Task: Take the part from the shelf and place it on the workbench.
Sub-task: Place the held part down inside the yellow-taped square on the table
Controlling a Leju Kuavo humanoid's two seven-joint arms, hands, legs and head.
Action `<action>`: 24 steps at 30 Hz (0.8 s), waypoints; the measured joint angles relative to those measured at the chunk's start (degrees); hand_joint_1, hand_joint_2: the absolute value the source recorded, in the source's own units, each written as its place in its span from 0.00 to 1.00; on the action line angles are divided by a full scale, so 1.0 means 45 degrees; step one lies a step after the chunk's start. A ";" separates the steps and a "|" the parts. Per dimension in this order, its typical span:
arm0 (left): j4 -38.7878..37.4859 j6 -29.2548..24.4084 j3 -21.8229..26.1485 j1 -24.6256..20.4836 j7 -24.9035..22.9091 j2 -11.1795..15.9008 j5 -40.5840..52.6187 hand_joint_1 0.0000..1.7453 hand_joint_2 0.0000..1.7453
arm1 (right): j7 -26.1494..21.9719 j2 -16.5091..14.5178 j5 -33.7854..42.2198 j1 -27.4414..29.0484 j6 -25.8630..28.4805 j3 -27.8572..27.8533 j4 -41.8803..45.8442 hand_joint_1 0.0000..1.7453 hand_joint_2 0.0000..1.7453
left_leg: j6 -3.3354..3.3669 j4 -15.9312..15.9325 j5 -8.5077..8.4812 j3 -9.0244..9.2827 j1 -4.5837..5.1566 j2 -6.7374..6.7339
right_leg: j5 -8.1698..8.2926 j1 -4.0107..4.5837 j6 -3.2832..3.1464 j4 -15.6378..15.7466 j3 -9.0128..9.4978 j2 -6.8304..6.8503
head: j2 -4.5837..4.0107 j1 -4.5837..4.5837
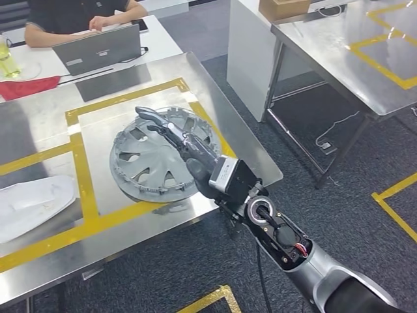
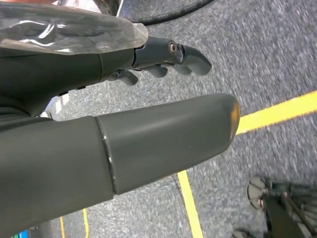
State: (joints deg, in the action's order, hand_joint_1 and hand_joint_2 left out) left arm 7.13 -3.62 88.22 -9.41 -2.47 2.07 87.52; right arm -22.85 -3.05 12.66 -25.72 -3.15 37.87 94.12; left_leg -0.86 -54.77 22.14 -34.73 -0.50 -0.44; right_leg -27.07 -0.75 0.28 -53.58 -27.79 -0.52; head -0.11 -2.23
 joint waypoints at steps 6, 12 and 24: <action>0.0000 -0.0001 0.0000 0.0004 0.0077 0.0012 0.0007 0.00 0.00 | 0.0011 0.0044 0.0009 0.0052 -0.0108 0.0019 0.0052 0.00 0.00 | -0.0292 -0.3684 0.1910 -0.1396 -0.0114 0.0029 | 0.0297 -0.0062 -0.0170 0.0062 -0.0281 -0.0252 | 0.0000 0.0341; 0.0000 0.0005 -0.0001 0.0010 -0.0023 0.0042 0.0021 0.00 0.00 | 0.0039 0.0090 0.0024 0.0047 -0.0179 -0.0004 0.0269 0.00 0.00 | -0.0255 0.0035 0.0606 0.0763 -0.0304 0.0643 | 0.0277 -0.0103 0.0214 -0.0056 -0.0421 -0.0748 | 0.0000 0.0403; 0.0000 0.0079 -0.0001 -0.0007 -0.0058 0.0020 0.0033 0.00 0.00 | 0.0163 0.0273 0.0129 0.0113 -0.0335 -0.0058 0.0612 0.00 0.00 | 0.0399 0.0100 0.0807 0.0932 0.0000 -0.0457 | -0.0129 0.0052 0.0278 -0.2097 -0.1484 0.0275 | 0.0000 -0.0190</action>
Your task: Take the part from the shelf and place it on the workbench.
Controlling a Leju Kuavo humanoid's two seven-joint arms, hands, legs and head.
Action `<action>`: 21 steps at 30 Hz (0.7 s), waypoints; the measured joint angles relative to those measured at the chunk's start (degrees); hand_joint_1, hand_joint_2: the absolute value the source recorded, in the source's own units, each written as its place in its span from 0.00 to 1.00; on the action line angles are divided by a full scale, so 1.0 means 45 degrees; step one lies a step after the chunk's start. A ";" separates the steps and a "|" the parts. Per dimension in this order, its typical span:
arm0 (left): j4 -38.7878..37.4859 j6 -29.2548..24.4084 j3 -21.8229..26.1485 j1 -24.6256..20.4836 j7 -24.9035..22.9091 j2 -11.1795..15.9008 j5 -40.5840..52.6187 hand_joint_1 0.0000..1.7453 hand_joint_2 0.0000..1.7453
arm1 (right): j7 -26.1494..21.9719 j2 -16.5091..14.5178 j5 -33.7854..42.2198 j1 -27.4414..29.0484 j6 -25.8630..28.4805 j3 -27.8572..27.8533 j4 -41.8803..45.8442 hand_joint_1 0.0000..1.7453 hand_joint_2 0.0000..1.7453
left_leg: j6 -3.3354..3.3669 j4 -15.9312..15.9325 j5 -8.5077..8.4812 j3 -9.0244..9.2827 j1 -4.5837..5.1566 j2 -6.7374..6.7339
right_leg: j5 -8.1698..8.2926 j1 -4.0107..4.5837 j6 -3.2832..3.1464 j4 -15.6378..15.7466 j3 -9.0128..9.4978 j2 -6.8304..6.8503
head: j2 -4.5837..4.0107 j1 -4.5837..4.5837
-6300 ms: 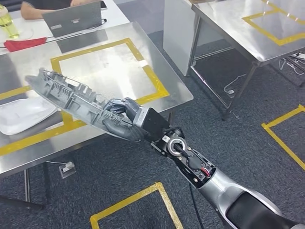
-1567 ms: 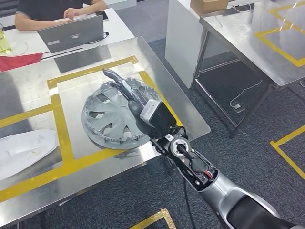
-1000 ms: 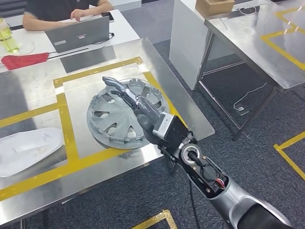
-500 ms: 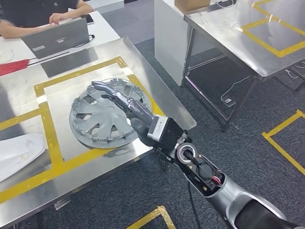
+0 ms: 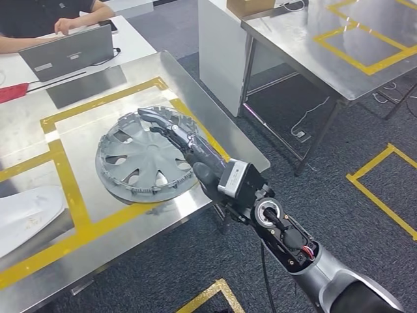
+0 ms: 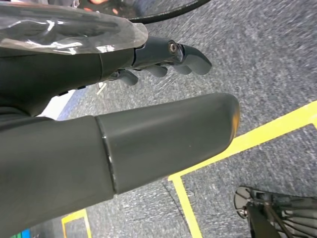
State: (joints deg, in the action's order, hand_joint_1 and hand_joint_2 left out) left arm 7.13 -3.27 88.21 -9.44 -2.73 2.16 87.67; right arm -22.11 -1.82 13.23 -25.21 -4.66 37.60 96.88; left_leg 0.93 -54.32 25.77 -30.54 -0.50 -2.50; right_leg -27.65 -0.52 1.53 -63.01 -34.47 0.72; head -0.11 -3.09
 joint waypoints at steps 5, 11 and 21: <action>0.0000 0.0007 0.0000 -0.0007 -0.0002 -0.0029 0.0000 0.00 0.00 | -0.0004 0.0024 -0.0142 0.0018 -0.0057 -0.0059 0.0078 0.00 0.00 | -0.0151 -0.0003 0.0058 0.0034 0.0136 -0.0450 | 0.0580 0.0232 -0.0323 0.1875 0.0755 0.0300 | 0.0000 0.0033; 0.0000 0.0007 -0.0002 0.0012 -0.0025 -0.0012 0.0000 0.00 0.00 | -0.0025 0.0081 -0.0148 0.0113 -0.0110 -0.0070 0.0096 0.00 0.00 | -0.0462 -0.3359 0.1747 -0.1498 -0.0003 0.0435 | 0.0780 0.0046 -0.0486 0.2122 0.0806 -0.0299 | 0.0000 0.0412; 0.0000 -0.0005 -0.0010 -0.0016 -0.0051 0.0010 0.0000 0.00 0.00 | -0.0129 0.0174 -0.0148 0.0186 -0.0167 -0.0084 0.0092 0.00 0.00 | -0.0266 -0.0242 0.0003 -0.0213 -0.0192 0.0837 | 0.0672 -0.0038 0.0046 0.1759 0.0555 -0.1238 | 0.0000 0.0477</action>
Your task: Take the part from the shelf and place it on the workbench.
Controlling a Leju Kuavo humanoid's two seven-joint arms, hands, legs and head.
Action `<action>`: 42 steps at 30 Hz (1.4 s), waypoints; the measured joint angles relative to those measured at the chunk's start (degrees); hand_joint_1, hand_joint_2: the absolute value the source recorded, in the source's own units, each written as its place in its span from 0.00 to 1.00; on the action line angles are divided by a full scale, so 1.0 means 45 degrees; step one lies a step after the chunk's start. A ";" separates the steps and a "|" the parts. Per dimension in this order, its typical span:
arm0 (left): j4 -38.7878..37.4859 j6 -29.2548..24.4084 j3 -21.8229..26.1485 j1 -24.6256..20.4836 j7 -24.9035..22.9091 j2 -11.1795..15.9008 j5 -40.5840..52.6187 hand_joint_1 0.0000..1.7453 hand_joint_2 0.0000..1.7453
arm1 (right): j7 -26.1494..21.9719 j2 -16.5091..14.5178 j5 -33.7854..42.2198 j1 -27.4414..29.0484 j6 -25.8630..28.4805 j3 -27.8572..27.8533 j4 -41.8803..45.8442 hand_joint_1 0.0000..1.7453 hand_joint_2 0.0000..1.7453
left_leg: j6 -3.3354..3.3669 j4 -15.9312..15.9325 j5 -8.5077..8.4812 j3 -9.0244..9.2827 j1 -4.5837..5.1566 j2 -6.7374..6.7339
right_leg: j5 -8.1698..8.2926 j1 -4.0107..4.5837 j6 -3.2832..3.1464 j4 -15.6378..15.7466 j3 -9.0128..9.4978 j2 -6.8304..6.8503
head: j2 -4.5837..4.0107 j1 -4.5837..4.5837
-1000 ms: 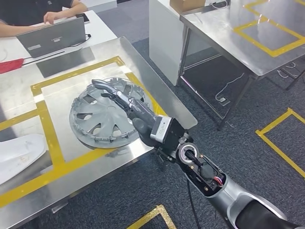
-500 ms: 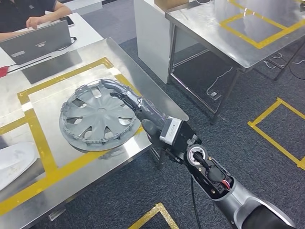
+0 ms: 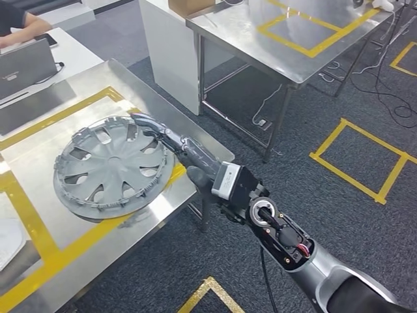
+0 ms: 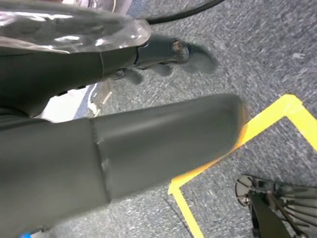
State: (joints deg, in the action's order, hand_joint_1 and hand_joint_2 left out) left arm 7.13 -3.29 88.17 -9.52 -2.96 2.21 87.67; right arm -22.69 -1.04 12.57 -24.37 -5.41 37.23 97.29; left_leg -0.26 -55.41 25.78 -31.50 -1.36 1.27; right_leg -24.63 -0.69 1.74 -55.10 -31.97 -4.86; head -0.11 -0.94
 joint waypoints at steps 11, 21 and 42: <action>0.0000 -0.0037 -0.0004 0.0020 -0.0012 -0.0063 0.0000 0.00 0.00 | -0.0038 0.0080 0.0000 -0.0036 -0.0109 -0.0015 -0.0022 0.00 0.00 | 0.0269 0.0037 0.0096 0.0144 0.0233 -0.1037 | -0.0199 0.0233 -0.0191 -0.0720 -0.0201 0.1575 | 0.0000 -0.0567; 0.0000 -0.0056 -0.0010 0.0021 0.0001 -0.0063 0.0000 0.00 0.00 | -0.0040 0.0113 0.0000 -0.0085 -0.0109 -0.0027 -0.0004 0.00 0.00 | -0.0177 -0.3022 0.1834 -0.1153 0.0190 -0.0402 | 0.0181 0.0167 -0.0600 0.0298 0.0136 0.0978 | 0.0000 -0.0160; 0.0000 0.0040 -0.0015 0.0021 -0.0004 -0.0137 0.0000 0.00 0.00 | -0.0223 0.0168 0.0025 -0.0076 -0.0124 -0.0165 0.0045 0.00 0.00 | 0.0160 0.0141 0.0029 0.0211 0.0139 -0.1124 | 0.0012 0.0164 -0.0049 -0.0366 -0.0136 0.1614 | 0.0000 -0.0590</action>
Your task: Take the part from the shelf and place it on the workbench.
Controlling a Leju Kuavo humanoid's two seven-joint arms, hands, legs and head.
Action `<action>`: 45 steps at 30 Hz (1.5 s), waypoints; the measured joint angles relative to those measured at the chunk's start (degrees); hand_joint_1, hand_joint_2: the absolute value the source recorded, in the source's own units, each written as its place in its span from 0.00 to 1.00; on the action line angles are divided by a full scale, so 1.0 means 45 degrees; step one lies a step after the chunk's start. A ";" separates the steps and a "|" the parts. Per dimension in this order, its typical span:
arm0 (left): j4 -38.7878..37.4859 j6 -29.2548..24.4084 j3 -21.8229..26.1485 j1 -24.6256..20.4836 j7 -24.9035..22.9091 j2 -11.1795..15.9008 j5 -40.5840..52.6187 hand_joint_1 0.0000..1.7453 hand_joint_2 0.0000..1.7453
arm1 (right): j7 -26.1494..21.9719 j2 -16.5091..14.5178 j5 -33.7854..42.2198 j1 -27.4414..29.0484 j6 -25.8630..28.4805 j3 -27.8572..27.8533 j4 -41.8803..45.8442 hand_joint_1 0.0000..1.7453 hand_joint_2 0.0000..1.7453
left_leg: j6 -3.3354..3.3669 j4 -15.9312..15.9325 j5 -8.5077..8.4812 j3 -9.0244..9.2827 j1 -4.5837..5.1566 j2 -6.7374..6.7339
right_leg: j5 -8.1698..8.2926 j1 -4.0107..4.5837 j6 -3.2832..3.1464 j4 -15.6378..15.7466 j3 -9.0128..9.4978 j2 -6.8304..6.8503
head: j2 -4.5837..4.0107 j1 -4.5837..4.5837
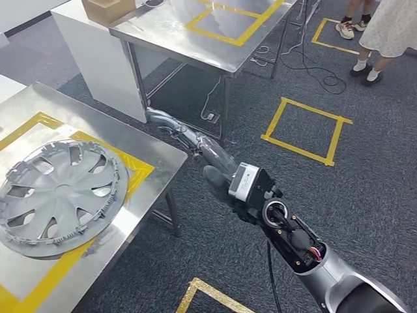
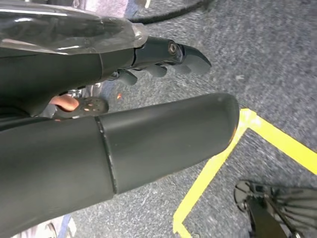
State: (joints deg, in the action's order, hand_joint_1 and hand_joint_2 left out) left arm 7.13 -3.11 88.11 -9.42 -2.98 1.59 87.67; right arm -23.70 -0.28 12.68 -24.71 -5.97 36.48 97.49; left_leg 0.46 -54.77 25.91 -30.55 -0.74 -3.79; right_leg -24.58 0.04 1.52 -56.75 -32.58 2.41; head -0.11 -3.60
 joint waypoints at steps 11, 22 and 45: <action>0.0000 0.0194 0.0000 0.0055 0.0051 -0.0047 0.0000 0.00 0.00 | 0.0072 0.0019 -0.0005 0.0054 0.0019 -0.0069 0.0169 0.00 0.00 | -0.0420 -0.3697 0.1565 -0.1754 -0.0024 0.0770 | 0.0243 -0.0008 -0.0520 0.0602 0.0164 -0.1049 | 0.0000 0.0525; 0.0000 0.1458 0.0005 0.0018 0.0316 -0.0134 -0.0009 0.00 0.00 | 0.0024 0.0019 -0.0016 0.0095 -0.0086 -0.0231 0.0421 0.00 0.00 | 0.0136 0.0085 -0.0195 -0.0130 -0.0074 0.0872 | -0.0611 -0.0017 0.0049 -0.0961 -0.0604 -0.1057 | 0.0000 0.0396; 0.0000 0.3013 0.0000 0.0111 0.0262 -0.0494 -0.0005 0.00 0.00 | -0.0044 0.0024 -0.0050 0.0160 -0.0277 -0.0429 0.0463 0.00 0.00 | -0.0204 -0.0921 0.0036 -0.0630 -0.0025 0.1234 | 0.0232 -0.0016 -0.0463 0.0471 0.0098 -0.1475 | 0.0000 0.0634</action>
State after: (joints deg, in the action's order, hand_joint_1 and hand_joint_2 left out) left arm 7.13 10.45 88.11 -8.92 -1.80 -0.63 87.65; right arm -23.90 -0.17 12.46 -23.99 -7.21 34.56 99.57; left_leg -0.46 -58.92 26.07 -33.38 -0.85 1.76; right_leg -23.53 -0.03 -0.57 -54.63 -32.14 -4.23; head -0.11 -0.74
